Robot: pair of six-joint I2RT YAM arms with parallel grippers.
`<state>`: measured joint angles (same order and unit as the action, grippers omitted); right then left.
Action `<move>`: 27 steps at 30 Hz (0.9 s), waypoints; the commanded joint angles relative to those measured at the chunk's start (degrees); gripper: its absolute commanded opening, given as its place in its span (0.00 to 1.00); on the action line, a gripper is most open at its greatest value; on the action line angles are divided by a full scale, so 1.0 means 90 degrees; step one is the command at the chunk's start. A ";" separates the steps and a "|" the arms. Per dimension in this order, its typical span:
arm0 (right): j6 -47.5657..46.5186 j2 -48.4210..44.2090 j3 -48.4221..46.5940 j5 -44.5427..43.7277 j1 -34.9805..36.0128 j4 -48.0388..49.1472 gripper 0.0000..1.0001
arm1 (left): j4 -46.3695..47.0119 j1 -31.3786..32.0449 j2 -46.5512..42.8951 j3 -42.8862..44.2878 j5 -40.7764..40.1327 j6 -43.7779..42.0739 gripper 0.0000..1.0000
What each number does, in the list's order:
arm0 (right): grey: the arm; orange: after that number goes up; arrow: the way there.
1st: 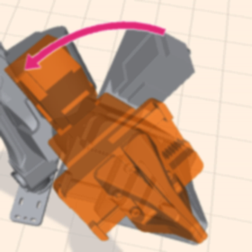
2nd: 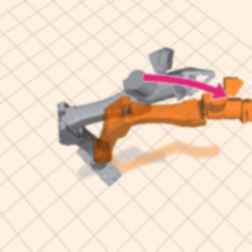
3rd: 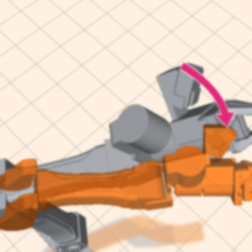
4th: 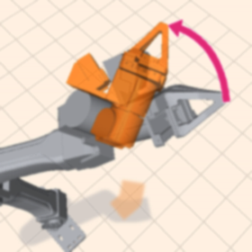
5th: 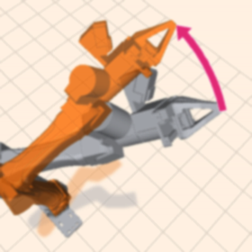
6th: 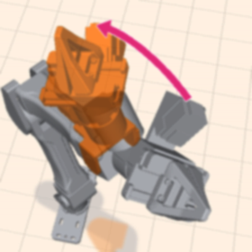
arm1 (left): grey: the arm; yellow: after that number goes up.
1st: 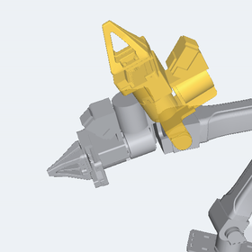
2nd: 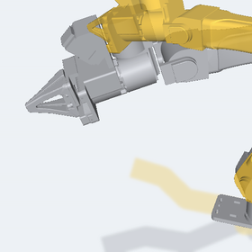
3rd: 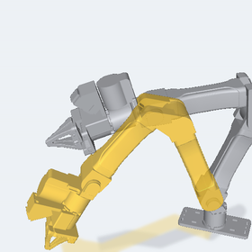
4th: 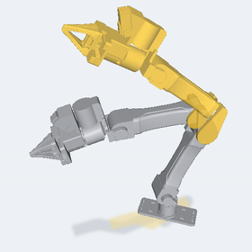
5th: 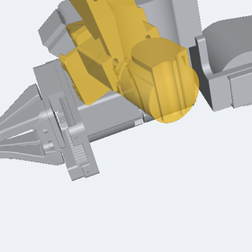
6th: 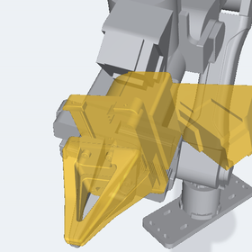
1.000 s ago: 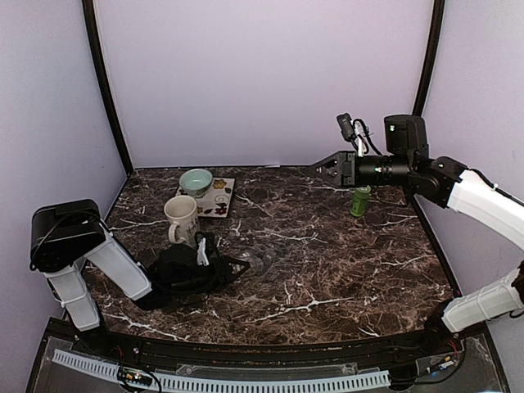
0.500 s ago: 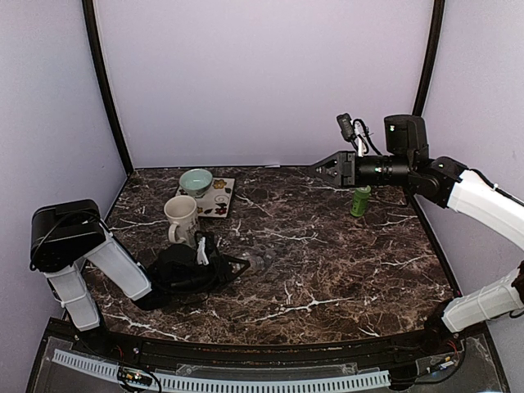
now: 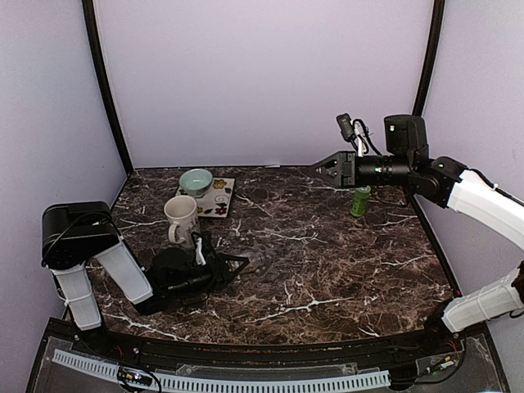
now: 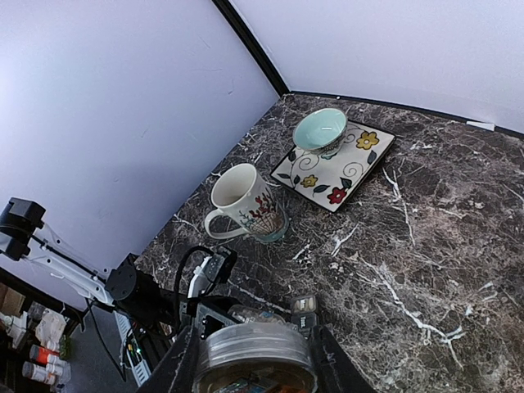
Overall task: Sort the pills into containers
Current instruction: Pour the pill into the compartment of the pill container.
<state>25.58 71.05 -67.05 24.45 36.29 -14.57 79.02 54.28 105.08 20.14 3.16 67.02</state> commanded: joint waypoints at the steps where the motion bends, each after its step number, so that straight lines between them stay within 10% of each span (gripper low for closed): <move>1: -0.0001 0.0026 0.0005 0.0074 -0.0048 0.0175 0.36 | 0.0707 -0.0006 0.0033 -0.0138 0.0121 0.0076 0.00; 12: 0.0004 0.0097 0.0032 0.0364 -0.0048 0.0156 0.36 | 0.2293 -0.0146 0.0559 -0.0247 0.0401 0.0584 0.00; 27: 0.0057 0.0052 -0.0059 0.0640 0.0278 0.0026 0.35 | 0.1387 -0.0538 -0.0707 0.0560 0.1424 0.0864 0.00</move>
<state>25.82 71.70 -67.05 29.28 37.01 -14.72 90.15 50.81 105.89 22.68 12.03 74.19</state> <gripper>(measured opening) 0.378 0.540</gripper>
